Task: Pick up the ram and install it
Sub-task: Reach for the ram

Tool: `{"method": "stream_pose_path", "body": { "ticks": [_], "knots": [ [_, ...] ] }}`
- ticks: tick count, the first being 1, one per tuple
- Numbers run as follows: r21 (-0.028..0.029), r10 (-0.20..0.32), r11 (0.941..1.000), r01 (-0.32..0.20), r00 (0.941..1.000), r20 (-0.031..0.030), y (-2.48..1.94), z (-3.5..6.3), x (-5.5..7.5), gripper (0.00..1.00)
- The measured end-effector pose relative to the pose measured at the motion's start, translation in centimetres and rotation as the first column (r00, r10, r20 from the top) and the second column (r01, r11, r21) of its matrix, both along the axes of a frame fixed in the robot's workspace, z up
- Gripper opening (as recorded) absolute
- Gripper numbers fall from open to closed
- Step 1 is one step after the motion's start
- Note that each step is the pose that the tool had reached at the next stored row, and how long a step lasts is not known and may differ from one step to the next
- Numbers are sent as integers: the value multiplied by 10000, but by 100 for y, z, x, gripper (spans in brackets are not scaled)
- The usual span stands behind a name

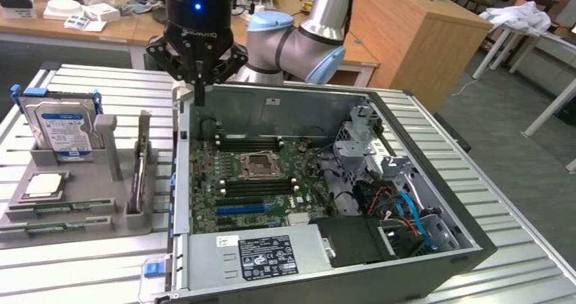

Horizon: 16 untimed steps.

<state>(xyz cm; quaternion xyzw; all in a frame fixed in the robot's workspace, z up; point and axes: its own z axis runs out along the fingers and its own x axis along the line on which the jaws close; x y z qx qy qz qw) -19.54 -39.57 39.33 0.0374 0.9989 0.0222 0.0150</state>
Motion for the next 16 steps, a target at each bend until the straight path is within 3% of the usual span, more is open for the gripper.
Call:
{"method": "stream_pose_path", "body": {
  "ticks": [16],
  "knots": [
    [0, 1, 10000, -1, 10000, 32, 18, 0, -289, 11]
  ]
}}
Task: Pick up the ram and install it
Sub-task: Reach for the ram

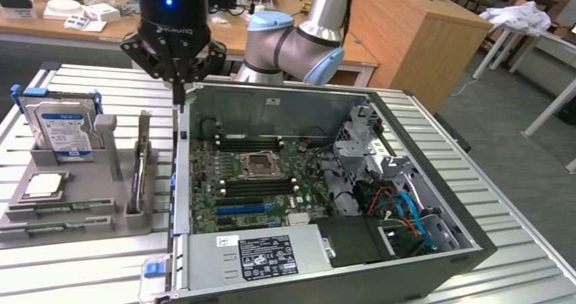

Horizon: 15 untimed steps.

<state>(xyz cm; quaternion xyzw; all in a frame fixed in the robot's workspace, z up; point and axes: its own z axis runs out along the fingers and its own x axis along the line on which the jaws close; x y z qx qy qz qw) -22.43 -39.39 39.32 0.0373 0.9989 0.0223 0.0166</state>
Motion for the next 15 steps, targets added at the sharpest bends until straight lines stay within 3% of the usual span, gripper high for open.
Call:
{"method": "stream_pose_path", "body": {
  "ticks": [15],
  "knots": [
    [-1, -1, 10000, 1, 10000, 18, 17, 0, -285, 11]
  ]
}}
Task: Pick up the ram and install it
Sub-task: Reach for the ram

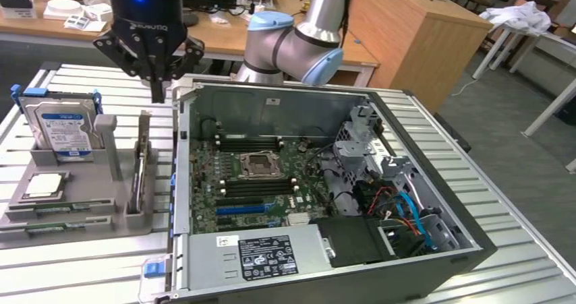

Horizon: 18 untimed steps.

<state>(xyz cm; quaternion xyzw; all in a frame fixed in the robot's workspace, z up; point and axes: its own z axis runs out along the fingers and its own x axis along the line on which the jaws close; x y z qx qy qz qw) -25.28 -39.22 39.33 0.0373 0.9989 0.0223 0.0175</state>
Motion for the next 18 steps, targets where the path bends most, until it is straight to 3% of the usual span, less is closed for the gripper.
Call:
{"method": "stream_pose_path", "body": {
  "ticks": [18],
  "knots": [
    [0, 0, 10000, 0, 10000, 17, 20, 0, -365, 11]
  ]
}}
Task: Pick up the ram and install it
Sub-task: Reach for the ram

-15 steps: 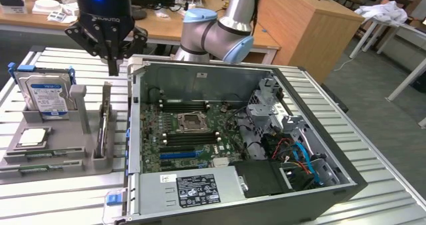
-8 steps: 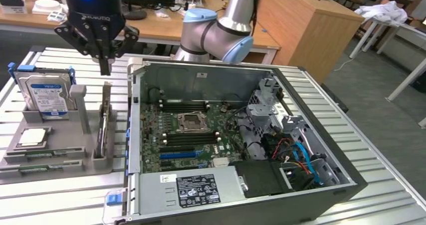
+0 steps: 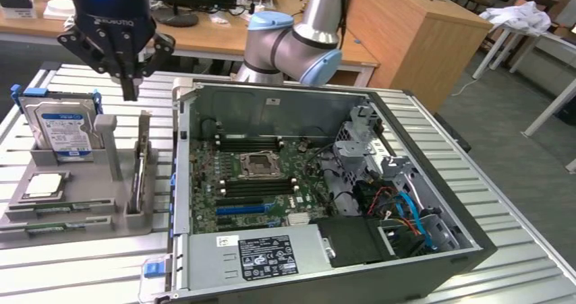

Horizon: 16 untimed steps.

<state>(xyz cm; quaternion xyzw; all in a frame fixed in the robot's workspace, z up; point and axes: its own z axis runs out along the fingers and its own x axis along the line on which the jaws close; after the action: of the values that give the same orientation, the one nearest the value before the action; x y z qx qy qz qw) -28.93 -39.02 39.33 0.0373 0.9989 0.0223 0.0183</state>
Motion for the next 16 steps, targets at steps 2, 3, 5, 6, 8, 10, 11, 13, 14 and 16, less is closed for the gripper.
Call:
{"method": "stream_pose_path", "body": {
  "ticks": [2, 3, 5, 6, 8, 10, 11, 13, 14, 16],
  "knots": [
    [0, 0, 10000, 0, 10000, 1, 2, 0, -39, 11],
    [0, 0, 10000, 0, 10000, 2, 3, 0, -58, 11],
    [0, 1, 10000, -1, 10000, 3, 6, 0, -100, 11],
    [0, 0, 10000, 0, 10000, 4, 7, 0, -120, 11],
    [0, 1, 10000, -1, 10000, 4, 9, 0, -161, 11],
    [0, 0, 10000, 0, 10000, 5, 12, 0, -203, 11],
    [0, 0, 10000, 0, 10000, 6, 13, 0, -226, 11],
    [0, 0, 10000, 0, 10000, 7, 15, 0, -263, 11],
    [1, -1, 10000, 1, 10000, 7, 17, -1, -280, 11],
    [0, 1, 10000, -1, 10000, 7, 18, 0, -316, 11]
  ]
}}
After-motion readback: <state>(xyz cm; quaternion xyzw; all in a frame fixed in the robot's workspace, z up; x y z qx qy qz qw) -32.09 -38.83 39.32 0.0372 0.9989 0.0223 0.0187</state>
